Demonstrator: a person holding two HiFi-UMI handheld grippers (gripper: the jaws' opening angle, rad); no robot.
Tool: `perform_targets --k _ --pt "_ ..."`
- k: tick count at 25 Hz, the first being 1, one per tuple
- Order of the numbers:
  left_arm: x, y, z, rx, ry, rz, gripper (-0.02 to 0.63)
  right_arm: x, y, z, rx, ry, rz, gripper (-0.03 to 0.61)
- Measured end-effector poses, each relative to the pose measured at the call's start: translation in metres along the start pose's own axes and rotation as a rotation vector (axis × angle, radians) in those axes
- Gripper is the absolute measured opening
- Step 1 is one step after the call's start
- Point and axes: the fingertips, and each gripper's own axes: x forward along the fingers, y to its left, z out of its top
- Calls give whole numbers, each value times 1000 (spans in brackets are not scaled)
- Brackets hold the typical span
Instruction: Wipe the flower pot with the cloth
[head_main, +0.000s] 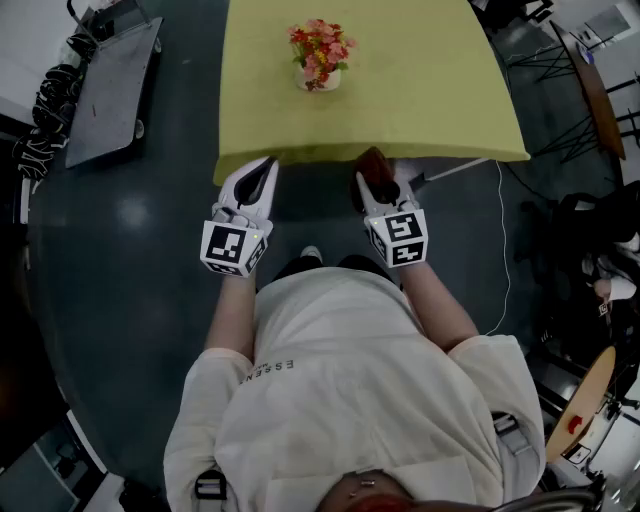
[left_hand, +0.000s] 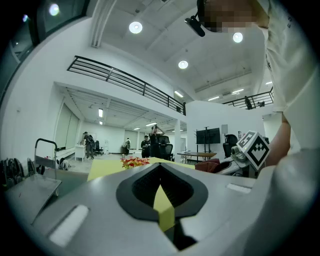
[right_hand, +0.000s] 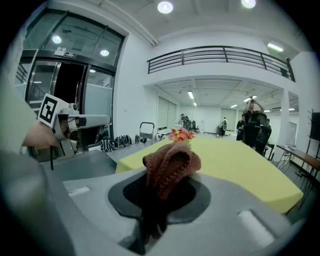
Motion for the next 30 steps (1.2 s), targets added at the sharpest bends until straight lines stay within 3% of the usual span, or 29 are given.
perform_targets --k 11,18,30 --pt "0 12 -1 -36 -17 19 15 1 -6 -3 15 19 -32 54" --pt "7 19 -22 -77 33 33 15 11 -18 -11 72 45 -41 55" --pt "93 87 -58 -87 147 24 15 125 -64 4 92 118 31 55"
